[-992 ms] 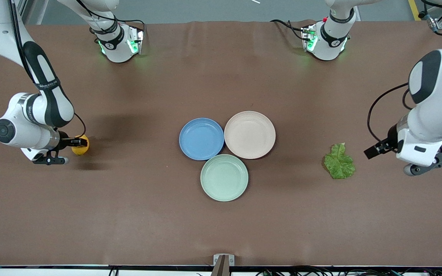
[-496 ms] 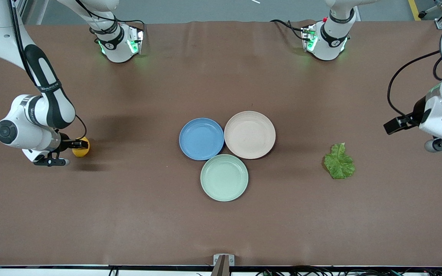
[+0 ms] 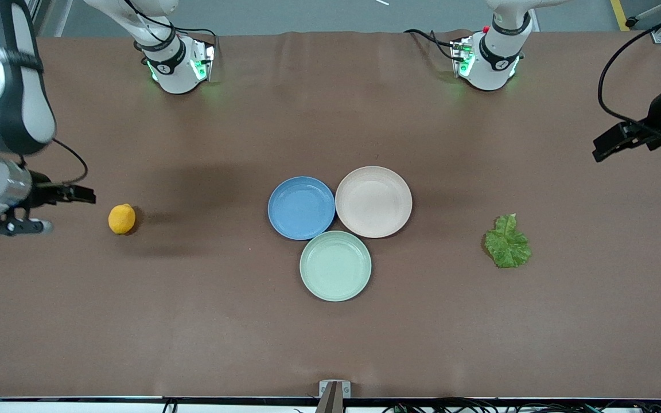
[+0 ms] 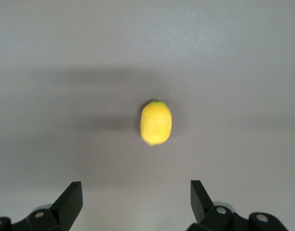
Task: Pick lemon and lettuce from plates
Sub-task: 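Open the right gripper releasing the lemon while the left gripper releases lettuce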
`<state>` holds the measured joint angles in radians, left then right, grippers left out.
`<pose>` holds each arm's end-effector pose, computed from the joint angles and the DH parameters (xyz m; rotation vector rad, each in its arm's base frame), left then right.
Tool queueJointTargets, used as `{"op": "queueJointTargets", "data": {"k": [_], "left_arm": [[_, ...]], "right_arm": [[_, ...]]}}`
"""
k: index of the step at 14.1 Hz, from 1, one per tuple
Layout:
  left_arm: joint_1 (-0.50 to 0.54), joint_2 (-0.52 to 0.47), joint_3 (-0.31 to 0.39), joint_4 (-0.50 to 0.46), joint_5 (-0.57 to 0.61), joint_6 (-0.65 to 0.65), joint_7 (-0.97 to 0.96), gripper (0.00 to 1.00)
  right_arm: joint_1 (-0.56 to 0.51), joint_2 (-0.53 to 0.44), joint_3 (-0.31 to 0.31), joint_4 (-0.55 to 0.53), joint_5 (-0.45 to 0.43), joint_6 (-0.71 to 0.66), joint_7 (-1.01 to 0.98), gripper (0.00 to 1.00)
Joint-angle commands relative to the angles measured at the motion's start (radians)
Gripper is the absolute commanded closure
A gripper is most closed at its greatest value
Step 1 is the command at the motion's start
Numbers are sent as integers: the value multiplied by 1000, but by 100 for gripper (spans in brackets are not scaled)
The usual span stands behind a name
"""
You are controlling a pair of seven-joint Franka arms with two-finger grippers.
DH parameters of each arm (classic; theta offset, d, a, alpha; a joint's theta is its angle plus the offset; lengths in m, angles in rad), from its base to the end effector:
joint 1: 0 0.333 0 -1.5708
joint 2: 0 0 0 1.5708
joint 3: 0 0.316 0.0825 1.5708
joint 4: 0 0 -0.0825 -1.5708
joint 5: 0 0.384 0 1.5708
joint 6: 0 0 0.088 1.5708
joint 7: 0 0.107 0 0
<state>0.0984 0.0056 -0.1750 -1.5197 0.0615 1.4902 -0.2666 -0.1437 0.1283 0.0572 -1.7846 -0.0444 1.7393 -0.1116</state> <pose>0.5472 -0.0347 0.6386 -3.0614 -0.2977 0.0372 0.5773 -0.0553 0.4643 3.1107 0.0568 -0.2745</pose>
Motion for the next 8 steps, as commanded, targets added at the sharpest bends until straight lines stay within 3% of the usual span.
{"op": "queueJointTargets", "data": {"k": [1, 5, 8], "left_arm": [[-52, -99, 49, -99, -20, 9, 17, 0], [-62, -90, 43, -99, -40, 19, 18, 0], [-51, -93, 51, -99, -75, 19, 102, 0]], "right_arm": [[33, -84, 6, 34, -6, -91, 18, 1], [41, -95, 10, 172, 27, -230, 15, 0], [74, -143, 10, 185, 63, -250, 24, 1]]}}
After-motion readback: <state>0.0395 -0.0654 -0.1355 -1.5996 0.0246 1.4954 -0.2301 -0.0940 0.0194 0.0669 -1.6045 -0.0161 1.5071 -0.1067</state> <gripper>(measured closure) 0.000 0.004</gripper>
